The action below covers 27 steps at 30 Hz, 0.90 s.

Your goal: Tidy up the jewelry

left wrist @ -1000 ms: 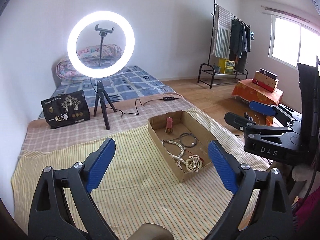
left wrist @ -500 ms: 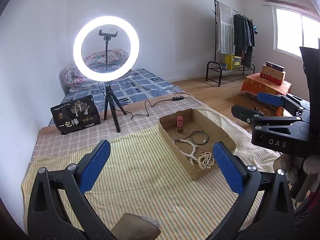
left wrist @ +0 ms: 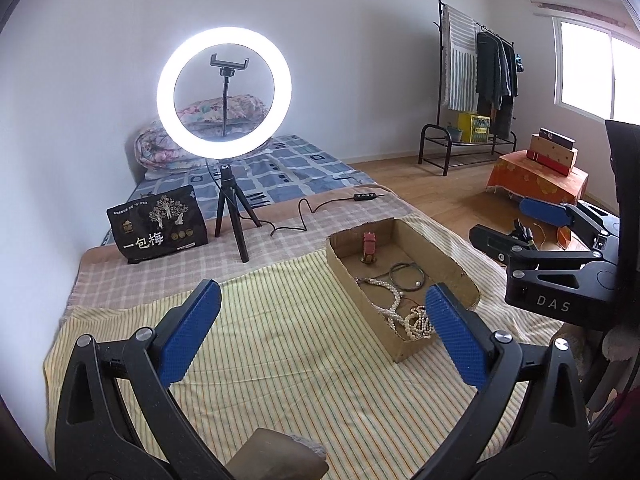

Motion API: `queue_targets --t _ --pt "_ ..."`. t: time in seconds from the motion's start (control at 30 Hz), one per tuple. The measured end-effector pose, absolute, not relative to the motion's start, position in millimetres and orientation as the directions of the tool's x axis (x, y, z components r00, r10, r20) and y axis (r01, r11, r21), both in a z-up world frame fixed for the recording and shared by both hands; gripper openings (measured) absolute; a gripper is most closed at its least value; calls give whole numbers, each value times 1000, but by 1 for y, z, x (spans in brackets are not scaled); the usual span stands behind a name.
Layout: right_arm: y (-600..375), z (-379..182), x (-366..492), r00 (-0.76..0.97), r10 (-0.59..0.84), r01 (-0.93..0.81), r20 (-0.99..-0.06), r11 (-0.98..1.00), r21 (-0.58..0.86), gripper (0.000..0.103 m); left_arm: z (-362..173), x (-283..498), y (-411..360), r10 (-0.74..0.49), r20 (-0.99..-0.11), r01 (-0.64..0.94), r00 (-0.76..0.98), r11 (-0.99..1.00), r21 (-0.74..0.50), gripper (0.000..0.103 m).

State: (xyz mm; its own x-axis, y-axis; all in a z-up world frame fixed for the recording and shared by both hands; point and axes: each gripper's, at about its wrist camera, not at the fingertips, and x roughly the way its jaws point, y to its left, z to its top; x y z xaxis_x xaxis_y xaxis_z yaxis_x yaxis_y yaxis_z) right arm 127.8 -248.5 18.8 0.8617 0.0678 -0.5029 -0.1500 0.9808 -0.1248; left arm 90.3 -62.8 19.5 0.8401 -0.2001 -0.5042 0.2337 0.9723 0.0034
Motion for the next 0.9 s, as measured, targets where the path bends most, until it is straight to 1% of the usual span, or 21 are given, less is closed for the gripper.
queue_targets --t 0.9 --pt "-251 16 129 859 57 -144 -508 981 -133 81 23 90 -72 -208 -503 242 839 970 2 103"
